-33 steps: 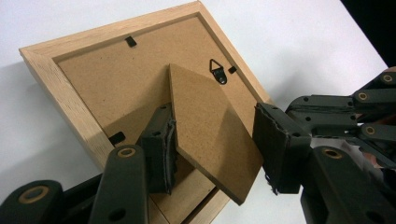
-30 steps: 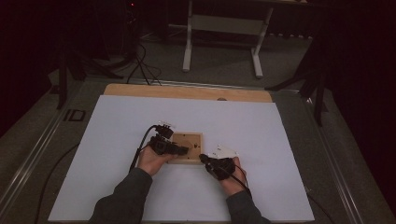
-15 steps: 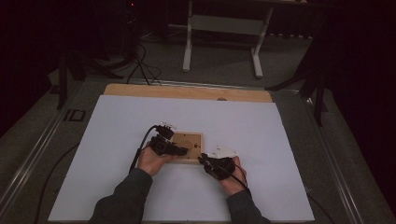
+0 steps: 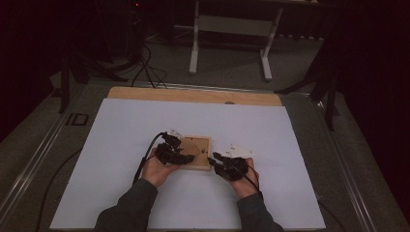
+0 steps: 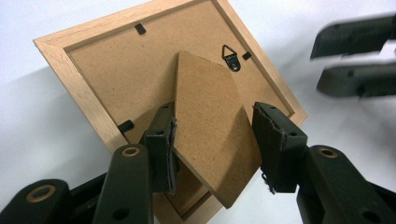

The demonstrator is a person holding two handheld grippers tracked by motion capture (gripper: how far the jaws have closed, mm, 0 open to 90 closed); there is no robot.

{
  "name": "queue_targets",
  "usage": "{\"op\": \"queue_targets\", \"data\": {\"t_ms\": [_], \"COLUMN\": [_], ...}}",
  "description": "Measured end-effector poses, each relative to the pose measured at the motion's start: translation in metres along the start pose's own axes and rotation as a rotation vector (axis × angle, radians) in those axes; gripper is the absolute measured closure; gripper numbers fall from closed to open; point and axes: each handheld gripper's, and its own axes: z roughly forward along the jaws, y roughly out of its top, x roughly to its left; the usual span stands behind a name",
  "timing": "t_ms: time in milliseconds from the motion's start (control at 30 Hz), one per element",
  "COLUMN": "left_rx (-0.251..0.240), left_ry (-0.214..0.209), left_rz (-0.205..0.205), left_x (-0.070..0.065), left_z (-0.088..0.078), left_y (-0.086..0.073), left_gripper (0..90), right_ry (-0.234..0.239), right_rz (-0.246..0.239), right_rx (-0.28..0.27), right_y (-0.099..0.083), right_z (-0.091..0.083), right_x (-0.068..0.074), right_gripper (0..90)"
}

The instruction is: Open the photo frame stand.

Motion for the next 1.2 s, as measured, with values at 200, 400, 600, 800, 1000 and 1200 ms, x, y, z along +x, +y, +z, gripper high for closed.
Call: {"op": "queue_targets", "data": {"t_ms": [200, 400, 600, 800, 1000, 1200], "left_rx": [-0.027, -0.04, -0.078, -0.102, -0.122, -0.148], "left_ry": [0.041, 0.081, 0.094, 0.111, 0.141, 0.144], "left_rz": [0.049, 0.101, 0.137, 0.171, 0.232, 0.271], "left_x": [-0.008, -0.016, -0.018, -0.021, -0.026, -0.026], "left_z": [-0.002, -0.005, -0.005, -0.006, -0.008, -0.01], "left_y": [-0.006, -0.009, -0.016, -0.021, -0.028, -0.034], "left_gripper": [53.8, 53.8, 53.9, 53.9, 53.9, 53.9], "right_ry": [0.022, 0.072, 0.088, 0.087, 0.123, 0.175], "right_rz": [0.04, 0.1, 0.156, 0.177, 0.197, 0.228], "right_rx": [-0.001, 0.034, 0.051, 0.072, 0.091, 0.097], "right_y": [0.008, 0.014, 0.022, 0.028, 0.029, 0.032], "right_z": [-0.004, 0.007, 0.018, 0.026, 0.032, 0.036], "right_x": [-0.012, -0.025, -0.034, -0.041, -0.047, -0.052], "right_gripper": [62.8, 60.2, 60.0, 58.3, 50.6, 45.0]}}
